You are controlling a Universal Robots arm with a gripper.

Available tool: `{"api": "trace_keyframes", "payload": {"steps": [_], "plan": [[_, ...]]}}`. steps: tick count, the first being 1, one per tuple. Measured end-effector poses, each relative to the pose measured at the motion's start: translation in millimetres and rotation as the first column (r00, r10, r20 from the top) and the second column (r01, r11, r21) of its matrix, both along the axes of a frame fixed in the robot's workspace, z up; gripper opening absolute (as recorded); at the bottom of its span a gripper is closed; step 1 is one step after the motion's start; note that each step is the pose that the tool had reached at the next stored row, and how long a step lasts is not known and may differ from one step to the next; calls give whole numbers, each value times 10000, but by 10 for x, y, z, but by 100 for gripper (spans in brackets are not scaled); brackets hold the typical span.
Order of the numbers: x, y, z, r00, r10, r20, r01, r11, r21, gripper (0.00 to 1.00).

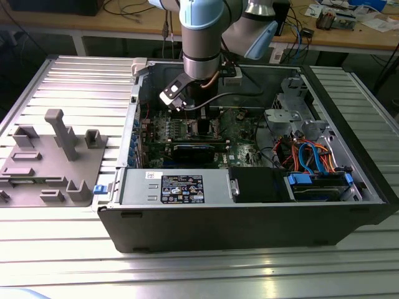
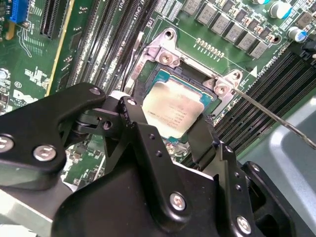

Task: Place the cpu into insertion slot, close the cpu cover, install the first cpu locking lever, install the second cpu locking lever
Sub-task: 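Place the cpu into insertion slot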

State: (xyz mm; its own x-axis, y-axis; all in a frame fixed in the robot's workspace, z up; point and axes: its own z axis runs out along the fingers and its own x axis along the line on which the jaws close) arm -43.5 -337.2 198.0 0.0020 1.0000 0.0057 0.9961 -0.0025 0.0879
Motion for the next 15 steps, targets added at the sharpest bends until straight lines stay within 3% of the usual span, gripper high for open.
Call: {"api": "trace_keyframes", "payload": {"steps": [7, 10, 15], "plan": [[0, 0, 66, 10000, 0, 0, 0, 10000, 0, 62], [0, 0, 126, 10000, 0, -6, 0, 10000, -1, 62], [4, 0, 190, 10000, 2, -58, -2, 10000, 6, 62]]}}
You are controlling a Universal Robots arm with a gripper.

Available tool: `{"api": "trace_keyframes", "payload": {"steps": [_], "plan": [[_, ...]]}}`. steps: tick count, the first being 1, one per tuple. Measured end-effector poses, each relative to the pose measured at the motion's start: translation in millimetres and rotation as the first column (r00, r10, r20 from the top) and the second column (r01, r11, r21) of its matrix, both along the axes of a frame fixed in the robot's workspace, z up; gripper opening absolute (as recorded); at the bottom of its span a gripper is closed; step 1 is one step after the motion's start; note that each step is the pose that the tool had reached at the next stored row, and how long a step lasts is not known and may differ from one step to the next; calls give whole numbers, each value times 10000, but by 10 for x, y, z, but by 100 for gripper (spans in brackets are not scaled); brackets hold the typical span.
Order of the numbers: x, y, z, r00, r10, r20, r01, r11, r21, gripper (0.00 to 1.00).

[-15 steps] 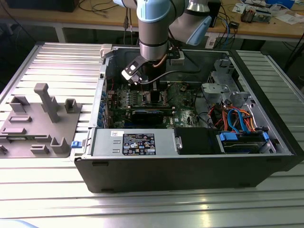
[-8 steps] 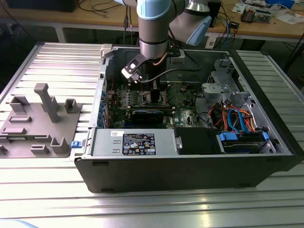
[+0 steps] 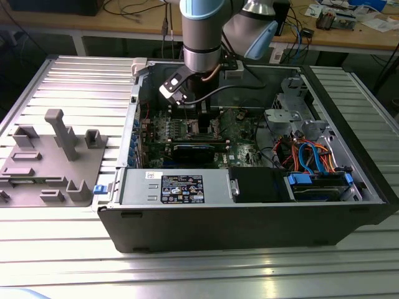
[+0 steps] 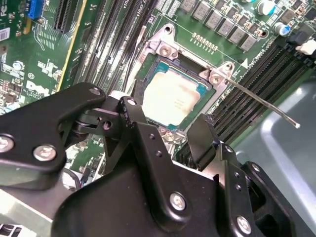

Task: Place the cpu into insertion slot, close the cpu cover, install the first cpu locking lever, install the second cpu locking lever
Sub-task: 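Place the cpu into insertion slot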

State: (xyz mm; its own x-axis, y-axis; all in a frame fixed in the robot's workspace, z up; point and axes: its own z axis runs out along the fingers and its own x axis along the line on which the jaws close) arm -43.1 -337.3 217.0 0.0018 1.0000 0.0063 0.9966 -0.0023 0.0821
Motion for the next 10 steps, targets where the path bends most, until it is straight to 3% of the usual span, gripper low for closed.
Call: {"api": "trace_keyframes", "payload": {"steps": [1, 2, 3, 9, 10], "plan": [[3, 0, 11, 10000, -1, -41, 1, 10000, 3, 53], [7, 0, 18, 10000, -2, -70, 2, 10000, 3, 53], [11, 1, 22, 10000, -2, -98, 2, 10000, 5, 47], [47, 0, 44, 9991, -2, -418, 3, 10000, 25, 11], [51, 0, 44, 9990, -2, -454, 4, 10000, 34, 11]]}}
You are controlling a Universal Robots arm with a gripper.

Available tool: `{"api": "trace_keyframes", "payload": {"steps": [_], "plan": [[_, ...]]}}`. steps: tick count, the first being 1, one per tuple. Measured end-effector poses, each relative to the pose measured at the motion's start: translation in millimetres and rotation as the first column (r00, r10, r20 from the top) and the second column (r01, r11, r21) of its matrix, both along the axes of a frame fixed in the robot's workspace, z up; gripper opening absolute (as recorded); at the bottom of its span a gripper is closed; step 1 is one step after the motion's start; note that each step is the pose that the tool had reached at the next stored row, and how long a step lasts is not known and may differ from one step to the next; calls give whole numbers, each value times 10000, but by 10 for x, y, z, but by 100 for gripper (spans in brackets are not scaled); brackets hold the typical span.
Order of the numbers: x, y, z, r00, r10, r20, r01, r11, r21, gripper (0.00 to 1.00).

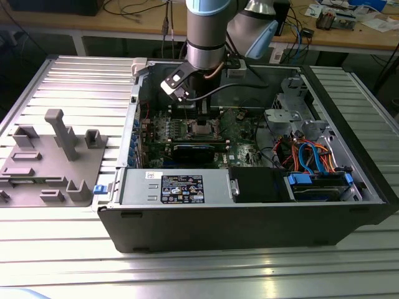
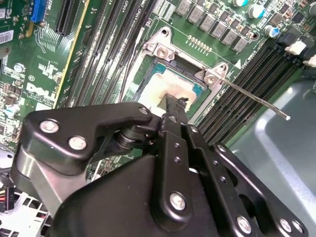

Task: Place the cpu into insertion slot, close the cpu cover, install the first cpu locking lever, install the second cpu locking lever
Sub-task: 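Place the cpu into insertion slot, then close the cpu cover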

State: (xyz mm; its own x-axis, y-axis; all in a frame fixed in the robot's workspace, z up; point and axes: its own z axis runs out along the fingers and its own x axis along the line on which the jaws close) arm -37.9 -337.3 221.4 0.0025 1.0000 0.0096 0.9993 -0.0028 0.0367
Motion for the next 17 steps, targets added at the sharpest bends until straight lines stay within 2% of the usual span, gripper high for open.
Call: {"api": "trace_keyframes", "payload": {"steps": [1, 15, 17], "plan": [[1, 0, 1, 10000, -1, -18, 1, 10000, 0, 11], [3, 0, 16, 10000, 0, -26, 0, 10000, 3, 11], [3, -2, 24, 10000, 0, -27, 0, 9999, 103, 11]]}}
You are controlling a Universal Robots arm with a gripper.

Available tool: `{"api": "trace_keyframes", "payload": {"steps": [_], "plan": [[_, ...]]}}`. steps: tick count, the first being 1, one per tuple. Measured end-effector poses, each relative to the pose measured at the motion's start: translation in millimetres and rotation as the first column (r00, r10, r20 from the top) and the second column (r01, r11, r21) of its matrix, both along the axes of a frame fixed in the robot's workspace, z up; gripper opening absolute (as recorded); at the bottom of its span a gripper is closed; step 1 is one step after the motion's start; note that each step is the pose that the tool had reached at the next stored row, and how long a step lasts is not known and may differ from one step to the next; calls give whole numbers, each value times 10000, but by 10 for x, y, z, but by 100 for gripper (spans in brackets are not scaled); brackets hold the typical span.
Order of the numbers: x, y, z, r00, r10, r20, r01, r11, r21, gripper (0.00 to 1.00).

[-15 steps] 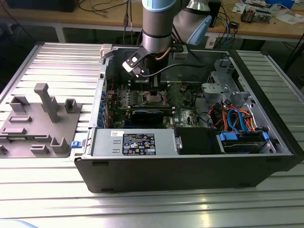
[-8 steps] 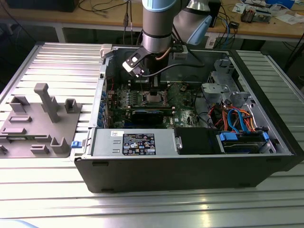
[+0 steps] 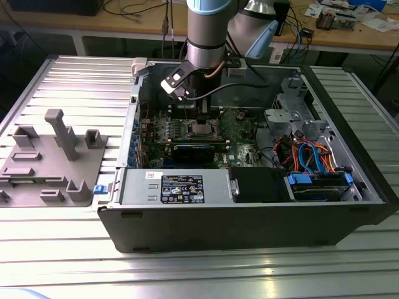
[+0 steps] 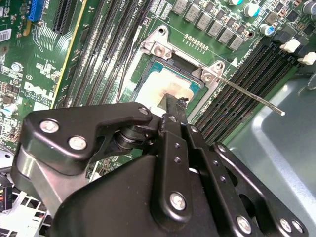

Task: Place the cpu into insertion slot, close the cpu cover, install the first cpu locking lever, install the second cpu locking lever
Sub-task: 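Close the cpu cover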

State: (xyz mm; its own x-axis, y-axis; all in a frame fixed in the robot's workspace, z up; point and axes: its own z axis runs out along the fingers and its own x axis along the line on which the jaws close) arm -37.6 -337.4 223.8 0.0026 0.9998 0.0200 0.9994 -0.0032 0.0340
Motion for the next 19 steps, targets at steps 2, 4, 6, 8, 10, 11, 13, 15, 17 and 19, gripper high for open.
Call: {"api": "trace_keyframes", "payload": {"steps": [2, 4, 6, 8, 10, 11, 13, 15, 17, 19], "plan": [[0, 0, 0, 10000, 0, 0, 0, 10000, 1, 11], [0, 0, 0, 10000, 0, 0, 0, 10000, 3, 11], [0, 0, 0, 10000, 0, 0, 0, 10000, 2, 11], [2, 0, 0, 10000, 1, 0, -1, 10000, 3, 11], [2, -1, 6, 10000, -1, -4, 1, 10000, 2, 11], [2, 2, 15, 10000, -1, -4, 1, 10000, 3, 11], [3, 3, 36, 10000, 0, -9, 0, 10000, 3, 11], [4, 4, 42, 10000, -1, -15, 1, 10000, 6, 11], [4, 4, 42, 10000, 0, -17, 0, 10000, 5, 11], [4, 4, 42, 10000, 0, -17, 0, 10000, 4, 11]]}}
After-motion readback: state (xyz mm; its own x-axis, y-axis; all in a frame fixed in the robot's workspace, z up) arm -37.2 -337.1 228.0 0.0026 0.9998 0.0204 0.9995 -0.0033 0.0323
